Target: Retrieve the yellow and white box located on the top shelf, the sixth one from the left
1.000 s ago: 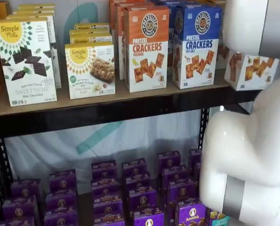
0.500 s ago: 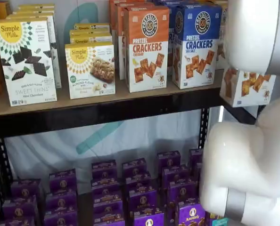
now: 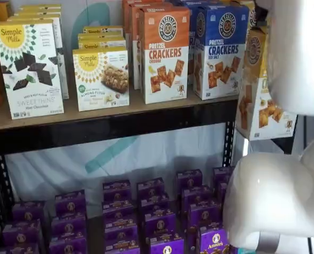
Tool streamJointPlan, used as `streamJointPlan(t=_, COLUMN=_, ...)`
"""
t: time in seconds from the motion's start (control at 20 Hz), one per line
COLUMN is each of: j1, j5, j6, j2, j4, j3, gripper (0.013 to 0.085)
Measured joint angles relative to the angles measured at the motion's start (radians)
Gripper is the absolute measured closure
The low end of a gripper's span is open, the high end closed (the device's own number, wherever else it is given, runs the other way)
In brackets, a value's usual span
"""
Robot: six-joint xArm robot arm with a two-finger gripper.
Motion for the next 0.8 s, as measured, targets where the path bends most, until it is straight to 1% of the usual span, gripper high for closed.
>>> streamJointPlan(t=0.2, j1=0.059, j5=0.01, j6=0.062, j2=-0.026, j4=0.007, j3=0.035, gripper=0.041)
streamJointPlan(t=0.5, j1=0.126, j5=-0.001, j6=0.131, j2=-0.049, j4=0.013, j3=0.072, gripper=0.041)
streamJointPlan(t=0.7, j1=0.157, j5=-0.01, j6=0.162, j2=-0.055, j4=0.012, j3=0.087, gripper=0.041)
streamJointPlan(t=0.8, j1=0.164, j5=-0.011, j6=0.17, j2=-0.055, j4=0.014, j3=0.089, gripper=0.041)
